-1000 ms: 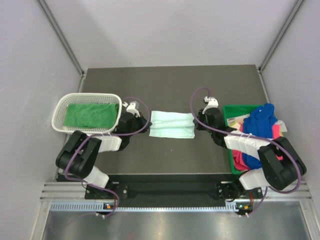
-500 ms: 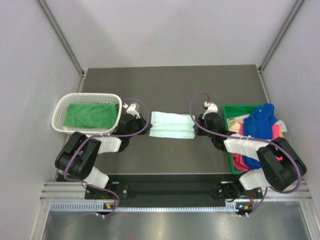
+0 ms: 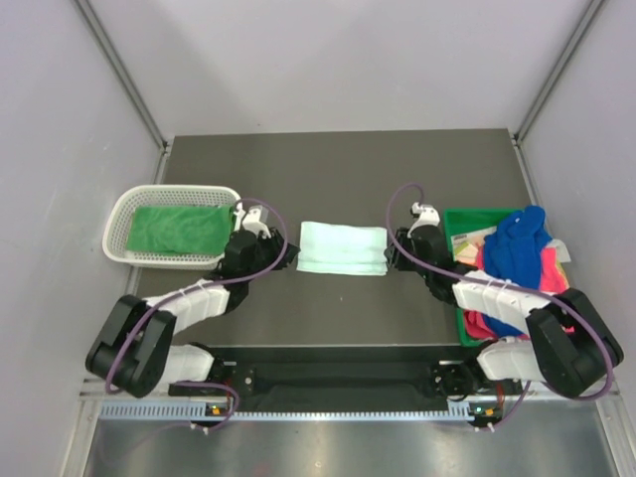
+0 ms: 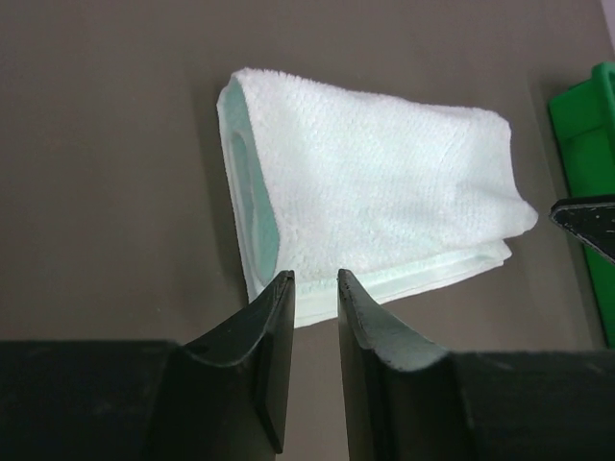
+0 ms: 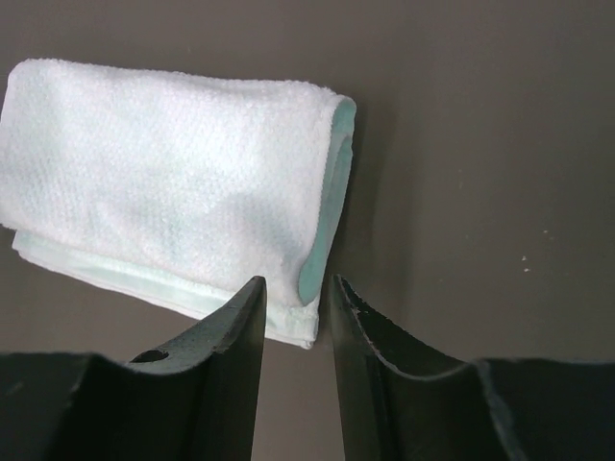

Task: Fold and stack the towels
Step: Fold the towel, then smooth out wrinkles on the folded towel

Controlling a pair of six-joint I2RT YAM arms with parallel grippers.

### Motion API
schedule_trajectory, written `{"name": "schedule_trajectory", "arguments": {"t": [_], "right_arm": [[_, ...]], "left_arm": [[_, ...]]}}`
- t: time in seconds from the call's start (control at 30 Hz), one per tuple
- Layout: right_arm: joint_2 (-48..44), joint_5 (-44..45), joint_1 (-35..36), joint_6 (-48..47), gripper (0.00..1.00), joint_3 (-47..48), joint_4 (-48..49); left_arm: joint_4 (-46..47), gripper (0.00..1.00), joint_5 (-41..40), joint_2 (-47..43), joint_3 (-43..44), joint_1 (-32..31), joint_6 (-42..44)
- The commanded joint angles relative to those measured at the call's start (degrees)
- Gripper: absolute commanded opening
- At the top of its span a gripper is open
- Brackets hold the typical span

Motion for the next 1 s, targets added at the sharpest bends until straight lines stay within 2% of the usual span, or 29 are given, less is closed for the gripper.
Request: {"name": "schedule_trajectory", "arguments": {"t": [0.0,0.2,0.37,0.43,0.67,0.83,0.97], "right_arm": [[-1.5,3.2,1.4,1.2,0.34,4.5,-4.7],[4.5,6.4,3.2,1.0,0.34,12.7,-10.6],[9.6,9.4,4.3,2.0,0.34,16.0,-13.1],[10.6,9.6,4.7,2.2,0.34,15.5,-13.1],[9.7,9.1,5.6,3.2,0.31,10.8,-12.3],[7.8,9.1,6.5,4.3,0.24,6.9,-11.5],[8.1,9.2,6.8,4.6,0.18,4.8,-10.6]], "left_arm": [[-4.5,0.30,-3.4,-5.0,1.5,-0.7,0.4],[-16.0,0.35,-7.7,0.6,13.5,-1.8,2.7],[-17.5,0.38,-8.4,8.9,19.0,-5.2,4.7],[-18.9,0.37,-11.5,12.6,20.9,-6.2,5.2],[-19.8,0.32,-13.5,15.0,18.9,-9.0,4.5],[-20.8,0.28,-14.7,12.7,16.4,-9.5,4.1],[-20.8,0.20,-14.2,12.7,15.1,-9.5,3.8]]}}
